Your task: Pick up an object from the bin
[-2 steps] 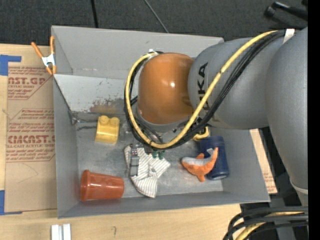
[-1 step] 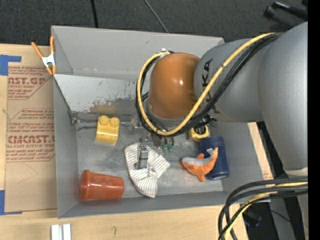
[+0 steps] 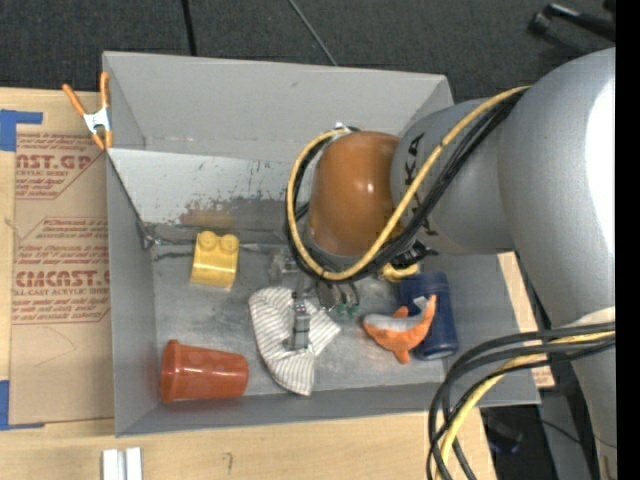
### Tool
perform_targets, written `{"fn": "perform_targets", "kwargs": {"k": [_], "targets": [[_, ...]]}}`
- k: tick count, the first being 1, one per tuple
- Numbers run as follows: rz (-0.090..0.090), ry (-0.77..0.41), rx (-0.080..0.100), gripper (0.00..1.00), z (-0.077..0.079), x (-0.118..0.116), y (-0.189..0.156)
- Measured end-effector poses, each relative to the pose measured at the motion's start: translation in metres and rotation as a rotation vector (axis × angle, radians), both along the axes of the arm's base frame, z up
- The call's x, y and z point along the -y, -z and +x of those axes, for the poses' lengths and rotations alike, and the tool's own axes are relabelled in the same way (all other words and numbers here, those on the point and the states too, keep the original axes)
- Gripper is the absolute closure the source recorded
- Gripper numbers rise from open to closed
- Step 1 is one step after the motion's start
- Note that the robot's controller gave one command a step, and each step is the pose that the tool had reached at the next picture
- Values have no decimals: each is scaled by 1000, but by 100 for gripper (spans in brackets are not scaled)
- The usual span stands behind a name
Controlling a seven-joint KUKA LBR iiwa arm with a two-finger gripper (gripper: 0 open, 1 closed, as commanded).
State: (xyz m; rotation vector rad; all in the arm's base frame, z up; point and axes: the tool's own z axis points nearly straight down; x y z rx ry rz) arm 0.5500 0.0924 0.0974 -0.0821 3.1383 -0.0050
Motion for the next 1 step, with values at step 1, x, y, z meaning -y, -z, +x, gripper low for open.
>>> {"fn": "perform_targets", "kwargs": {"k": [1], "targets": [[5, 74, -3, 100, -30, 16, 7]]}}
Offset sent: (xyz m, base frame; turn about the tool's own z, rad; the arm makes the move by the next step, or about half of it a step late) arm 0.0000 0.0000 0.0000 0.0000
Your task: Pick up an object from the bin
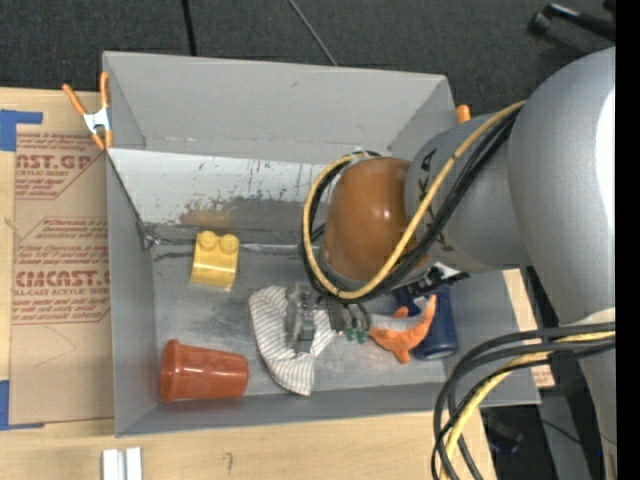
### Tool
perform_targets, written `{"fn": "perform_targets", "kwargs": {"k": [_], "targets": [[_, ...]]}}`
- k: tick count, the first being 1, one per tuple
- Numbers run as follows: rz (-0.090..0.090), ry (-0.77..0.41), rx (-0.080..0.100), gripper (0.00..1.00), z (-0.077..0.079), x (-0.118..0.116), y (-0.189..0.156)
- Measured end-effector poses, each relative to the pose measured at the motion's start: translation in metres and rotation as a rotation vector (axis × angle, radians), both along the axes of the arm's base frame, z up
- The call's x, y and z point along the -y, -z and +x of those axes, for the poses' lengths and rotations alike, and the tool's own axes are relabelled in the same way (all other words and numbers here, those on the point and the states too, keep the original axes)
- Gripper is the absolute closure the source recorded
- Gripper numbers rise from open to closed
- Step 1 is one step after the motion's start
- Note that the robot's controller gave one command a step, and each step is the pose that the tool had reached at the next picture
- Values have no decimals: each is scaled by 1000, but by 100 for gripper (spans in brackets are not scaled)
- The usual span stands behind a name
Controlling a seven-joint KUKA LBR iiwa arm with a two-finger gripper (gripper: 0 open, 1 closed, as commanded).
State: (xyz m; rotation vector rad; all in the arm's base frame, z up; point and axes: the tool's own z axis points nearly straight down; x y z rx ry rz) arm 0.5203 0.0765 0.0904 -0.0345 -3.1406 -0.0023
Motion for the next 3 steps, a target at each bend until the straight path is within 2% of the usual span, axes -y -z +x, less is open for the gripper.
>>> {"fn": "perform_targets", "kwargs": {"k": [1, 2, 3], "targets": [[0, 0, 0, 100, 0, 0, 0], [-3, -54, -7, 100, -3, -6, -16], [0, -120, 6, 100, -5, -15, -48]]}}
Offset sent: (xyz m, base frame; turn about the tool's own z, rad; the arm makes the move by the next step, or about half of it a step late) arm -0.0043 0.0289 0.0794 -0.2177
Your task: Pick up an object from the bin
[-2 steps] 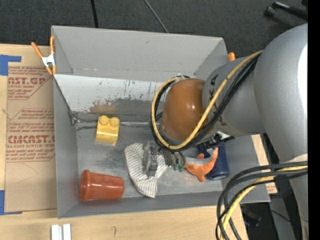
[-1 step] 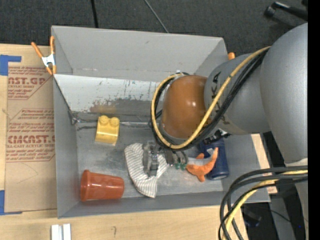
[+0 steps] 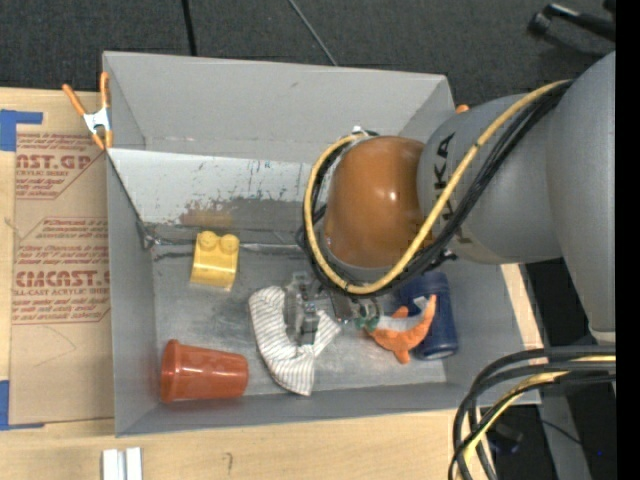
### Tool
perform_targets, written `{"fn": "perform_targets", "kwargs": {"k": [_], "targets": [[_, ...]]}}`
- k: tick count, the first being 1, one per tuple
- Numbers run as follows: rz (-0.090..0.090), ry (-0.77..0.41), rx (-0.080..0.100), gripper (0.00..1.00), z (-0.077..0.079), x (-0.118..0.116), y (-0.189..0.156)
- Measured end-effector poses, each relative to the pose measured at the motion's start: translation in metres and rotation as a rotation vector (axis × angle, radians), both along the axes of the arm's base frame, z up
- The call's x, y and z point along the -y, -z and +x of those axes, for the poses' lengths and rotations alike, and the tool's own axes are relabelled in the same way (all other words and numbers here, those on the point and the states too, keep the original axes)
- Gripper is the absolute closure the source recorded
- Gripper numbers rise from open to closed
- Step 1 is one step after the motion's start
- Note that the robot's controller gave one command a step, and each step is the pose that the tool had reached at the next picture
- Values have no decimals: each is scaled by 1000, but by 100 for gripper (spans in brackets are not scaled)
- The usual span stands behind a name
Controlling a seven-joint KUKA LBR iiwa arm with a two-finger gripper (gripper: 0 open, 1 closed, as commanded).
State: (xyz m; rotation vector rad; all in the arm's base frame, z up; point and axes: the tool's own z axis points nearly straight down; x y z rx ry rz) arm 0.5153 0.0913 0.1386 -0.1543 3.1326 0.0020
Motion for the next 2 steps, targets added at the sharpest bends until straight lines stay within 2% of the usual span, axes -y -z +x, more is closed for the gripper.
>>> {"fn": "perform_targets", "kwargs": {"k": [1, 2], "targets": [[0, 78, -6, 0, -23, 6, 1], [0, 77, -6, 0, -23, 6, 1]]}}
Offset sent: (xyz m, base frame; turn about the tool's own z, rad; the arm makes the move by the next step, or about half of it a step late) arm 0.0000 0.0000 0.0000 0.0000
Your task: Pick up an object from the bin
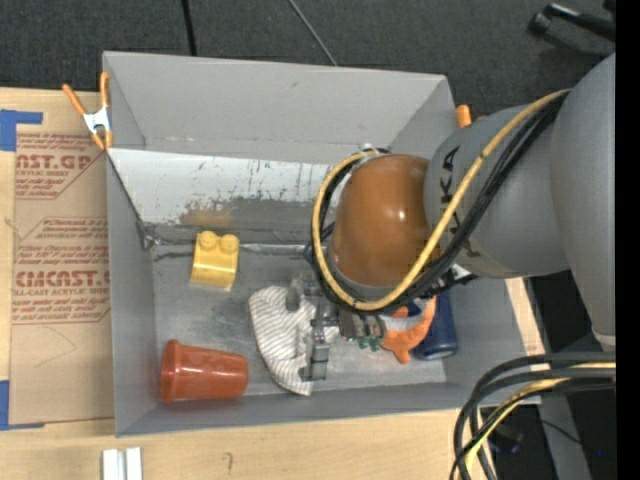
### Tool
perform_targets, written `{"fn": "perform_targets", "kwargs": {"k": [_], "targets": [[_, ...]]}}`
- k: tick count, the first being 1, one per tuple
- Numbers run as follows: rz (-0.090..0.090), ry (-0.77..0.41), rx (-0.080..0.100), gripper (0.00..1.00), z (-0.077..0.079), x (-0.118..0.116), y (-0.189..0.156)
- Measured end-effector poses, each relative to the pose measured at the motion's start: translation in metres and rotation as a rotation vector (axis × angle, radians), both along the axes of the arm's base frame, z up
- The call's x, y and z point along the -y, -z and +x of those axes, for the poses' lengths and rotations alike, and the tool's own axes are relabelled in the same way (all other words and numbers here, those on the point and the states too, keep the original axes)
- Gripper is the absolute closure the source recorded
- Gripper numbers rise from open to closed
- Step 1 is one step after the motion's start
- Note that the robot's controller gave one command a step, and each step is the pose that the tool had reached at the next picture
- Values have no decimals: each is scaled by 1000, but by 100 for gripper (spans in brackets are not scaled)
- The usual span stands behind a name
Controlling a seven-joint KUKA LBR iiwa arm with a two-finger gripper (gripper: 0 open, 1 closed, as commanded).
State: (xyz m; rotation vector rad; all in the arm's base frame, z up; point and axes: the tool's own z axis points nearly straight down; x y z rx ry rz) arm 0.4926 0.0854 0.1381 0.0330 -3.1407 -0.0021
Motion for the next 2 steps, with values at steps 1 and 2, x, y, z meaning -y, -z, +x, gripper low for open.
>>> {"fn": "perform_targets", "kwargs": {"k": [1, 2], "targets": [[0, 19, -1, 100, -6, 16, 67], [0, 19, -1, 100, -6, 16, 67]]}}
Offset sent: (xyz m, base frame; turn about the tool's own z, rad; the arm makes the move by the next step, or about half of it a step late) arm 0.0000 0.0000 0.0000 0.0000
